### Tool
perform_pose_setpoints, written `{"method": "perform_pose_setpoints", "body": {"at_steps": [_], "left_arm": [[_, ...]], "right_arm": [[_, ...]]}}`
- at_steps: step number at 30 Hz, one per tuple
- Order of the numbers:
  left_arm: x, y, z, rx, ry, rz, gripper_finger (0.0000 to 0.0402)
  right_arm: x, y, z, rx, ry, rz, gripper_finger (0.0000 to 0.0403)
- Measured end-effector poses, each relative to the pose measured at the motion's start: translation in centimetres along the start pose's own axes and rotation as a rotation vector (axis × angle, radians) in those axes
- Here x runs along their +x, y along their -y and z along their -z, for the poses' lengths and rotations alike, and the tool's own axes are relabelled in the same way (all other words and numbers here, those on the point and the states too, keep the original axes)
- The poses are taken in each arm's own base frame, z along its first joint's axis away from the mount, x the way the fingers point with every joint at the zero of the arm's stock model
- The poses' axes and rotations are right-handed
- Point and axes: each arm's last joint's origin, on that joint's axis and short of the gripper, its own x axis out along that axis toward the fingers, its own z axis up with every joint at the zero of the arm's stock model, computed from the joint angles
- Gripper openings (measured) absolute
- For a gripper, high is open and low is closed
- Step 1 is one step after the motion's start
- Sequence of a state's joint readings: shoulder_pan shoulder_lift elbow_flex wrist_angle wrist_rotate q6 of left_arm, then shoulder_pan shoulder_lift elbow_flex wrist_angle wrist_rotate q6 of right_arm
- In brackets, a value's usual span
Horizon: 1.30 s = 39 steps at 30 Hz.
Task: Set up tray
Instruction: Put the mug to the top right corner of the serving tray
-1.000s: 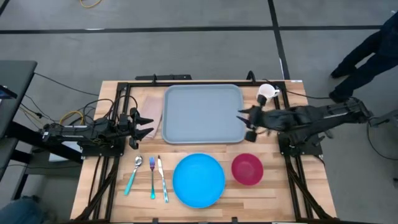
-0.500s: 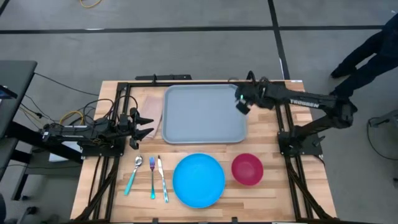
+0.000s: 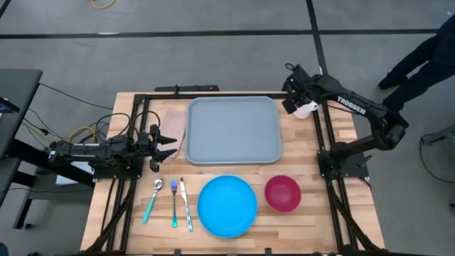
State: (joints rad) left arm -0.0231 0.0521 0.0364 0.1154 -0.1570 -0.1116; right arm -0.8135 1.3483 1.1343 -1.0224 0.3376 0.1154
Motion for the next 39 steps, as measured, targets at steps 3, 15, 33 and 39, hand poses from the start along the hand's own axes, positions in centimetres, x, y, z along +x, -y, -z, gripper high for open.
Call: {"method": "perform_pose_setpoints", "body": {"at_steps": [3,15,33,39], "left_arm": [[0.0,0.0,0.0,0.0,0.0,0.0,0.019],[0.0,0.0,0.0,0.0,0.002,0.001,0.019],[0.0,0.0,-0.1,-0.006,0.005,0.0,0.019],[0.0,0.0,-0.1,-0.006,0.008,-0.004,0.019]], "right_arm": [[0.2,0.6,0.2,0.015,-0.028,0.011,0.0098],[5.6,-1.3,-0.9,-0.086,-0.224,0.028,0.0119],[7.8,-1.1,-1.1,-0.066,-0.299,-0.023,0.0036],[7.9,-0.8,-1.1,-0.056,-0.301,-0.033,0.0011]]}}
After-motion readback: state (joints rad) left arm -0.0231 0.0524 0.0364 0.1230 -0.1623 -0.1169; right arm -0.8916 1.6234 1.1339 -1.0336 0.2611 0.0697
